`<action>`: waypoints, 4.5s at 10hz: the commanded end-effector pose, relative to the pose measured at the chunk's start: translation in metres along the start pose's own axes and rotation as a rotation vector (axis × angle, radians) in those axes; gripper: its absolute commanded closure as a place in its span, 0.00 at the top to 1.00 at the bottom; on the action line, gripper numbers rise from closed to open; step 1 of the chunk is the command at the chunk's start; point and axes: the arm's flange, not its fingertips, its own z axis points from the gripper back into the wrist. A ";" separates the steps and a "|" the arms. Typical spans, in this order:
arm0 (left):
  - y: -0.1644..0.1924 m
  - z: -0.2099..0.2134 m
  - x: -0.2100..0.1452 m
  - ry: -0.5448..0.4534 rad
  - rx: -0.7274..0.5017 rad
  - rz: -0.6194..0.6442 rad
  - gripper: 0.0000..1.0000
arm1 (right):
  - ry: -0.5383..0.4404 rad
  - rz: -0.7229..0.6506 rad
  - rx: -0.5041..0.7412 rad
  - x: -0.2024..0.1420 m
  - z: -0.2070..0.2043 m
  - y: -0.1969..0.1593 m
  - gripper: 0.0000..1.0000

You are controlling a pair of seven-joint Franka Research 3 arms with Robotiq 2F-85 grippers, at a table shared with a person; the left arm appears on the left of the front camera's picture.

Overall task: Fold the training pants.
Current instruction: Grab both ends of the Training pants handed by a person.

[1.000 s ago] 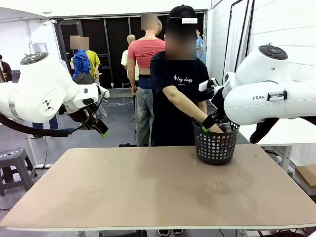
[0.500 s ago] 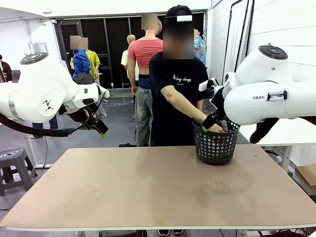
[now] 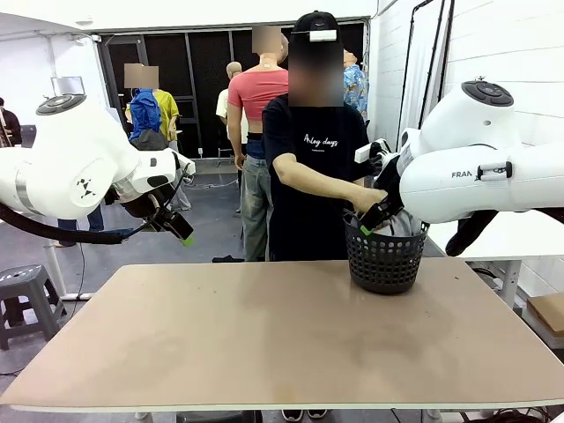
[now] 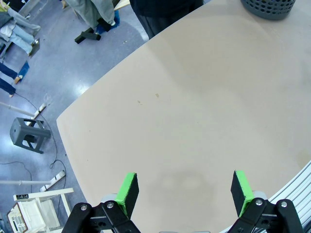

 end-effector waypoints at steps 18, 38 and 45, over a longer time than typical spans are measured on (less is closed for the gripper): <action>0.000 0.000 0.001 -0.002 -0.004 -0.001 1.00 | -0.002 0.000 0.005 -0.002 -0.004 0.000 1.00; 0.000 0.000 0.001 -0.002 -0.004 -0.001 1.00 | -0.002 0.000 0.005 -0.002 -0.004 0.000 1.00; 0.000 0.000 0.001 -0.002 -0.004 -0.001 1.00 | -0.002 0.000 0.005 -0.002 -0.004 0.000 1.00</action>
